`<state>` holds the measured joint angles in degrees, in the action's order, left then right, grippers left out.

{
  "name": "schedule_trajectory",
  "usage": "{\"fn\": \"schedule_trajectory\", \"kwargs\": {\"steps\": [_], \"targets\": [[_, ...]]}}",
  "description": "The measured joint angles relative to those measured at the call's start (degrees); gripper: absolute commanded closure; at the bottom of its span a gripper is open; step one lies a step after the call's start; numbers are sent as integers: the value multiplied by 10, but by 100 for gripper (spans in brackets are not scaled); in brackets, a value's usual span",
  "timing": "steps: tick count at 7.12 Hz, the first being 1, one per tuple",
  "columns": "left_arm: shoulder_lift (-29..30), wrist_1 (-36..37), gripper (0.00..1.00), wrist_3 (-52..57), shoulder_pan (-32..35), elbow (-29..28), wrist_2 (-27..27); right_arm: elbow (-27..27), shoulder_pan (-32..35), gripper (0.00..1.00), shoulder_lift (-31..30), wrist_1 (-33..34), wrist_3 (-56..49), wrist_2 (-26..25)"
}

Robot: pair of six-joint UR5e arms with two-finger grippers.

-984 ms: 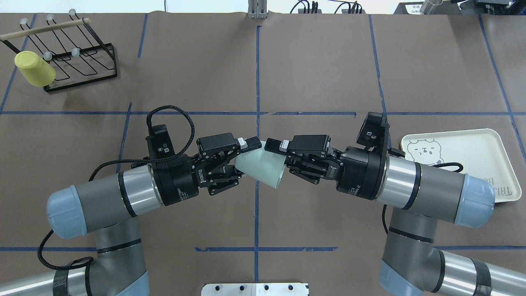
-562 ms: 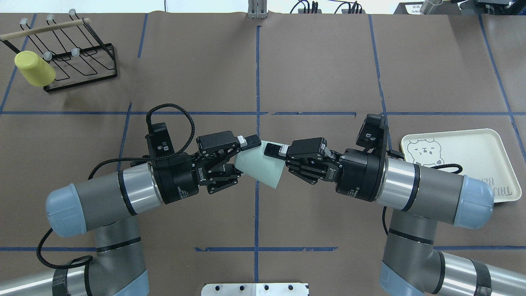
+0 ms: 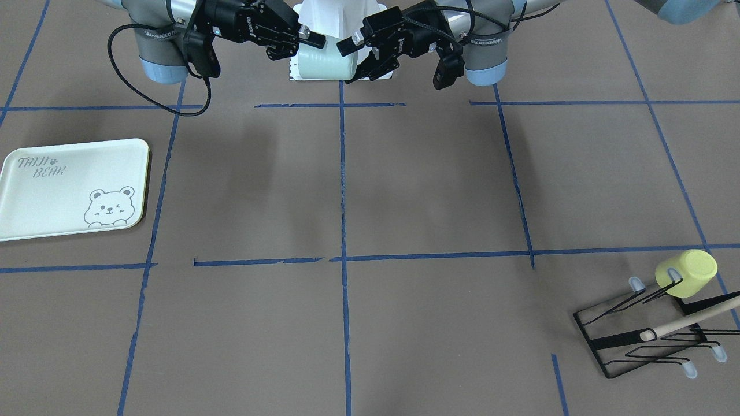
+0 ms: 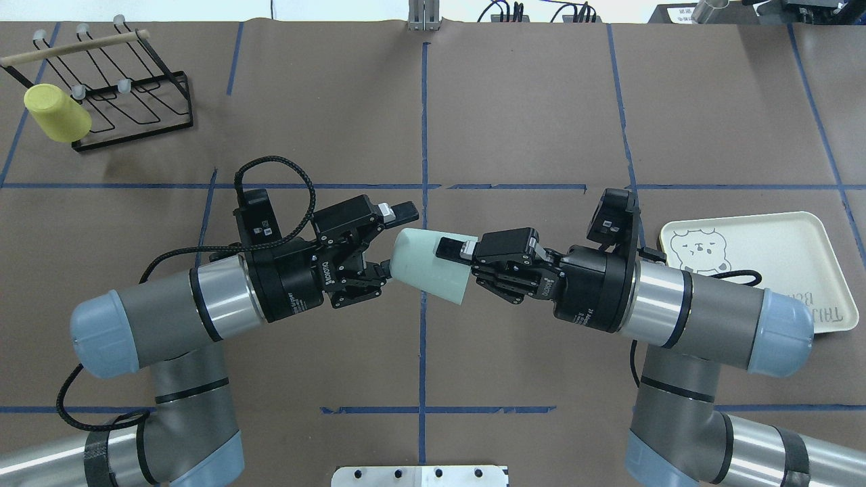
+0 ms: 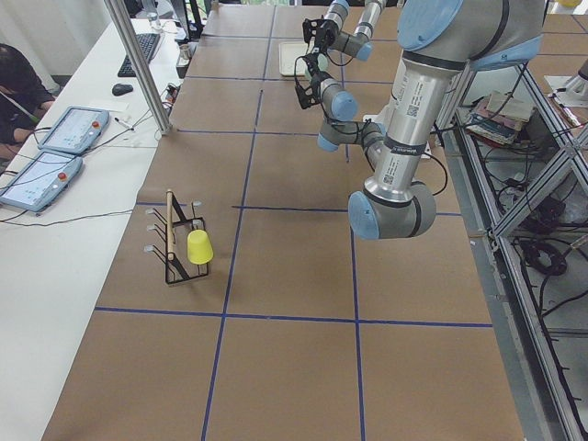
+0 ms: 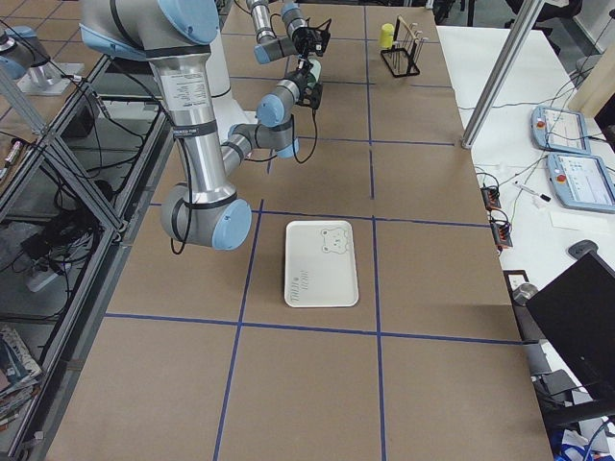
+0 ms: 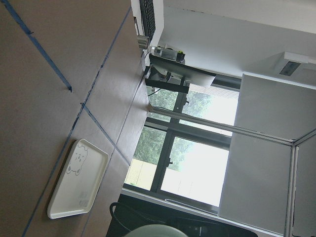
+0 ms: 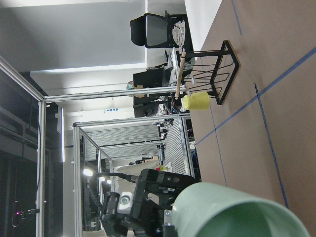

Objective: Left arm grabs green cup and hands to right arm on tray

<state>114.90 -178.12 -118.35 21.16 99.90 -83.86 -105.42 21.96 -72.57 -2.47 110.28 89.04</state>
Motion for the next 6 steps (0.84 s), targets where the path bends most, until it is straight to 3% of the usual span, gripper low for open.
{"fn": "schedule_trajectory", "kwargs": {"steps": [6], "targets": [[0, 48, 0, 4, 72, -26, -1, -3, 11, 100, -2, 12, 1, 10]]}}
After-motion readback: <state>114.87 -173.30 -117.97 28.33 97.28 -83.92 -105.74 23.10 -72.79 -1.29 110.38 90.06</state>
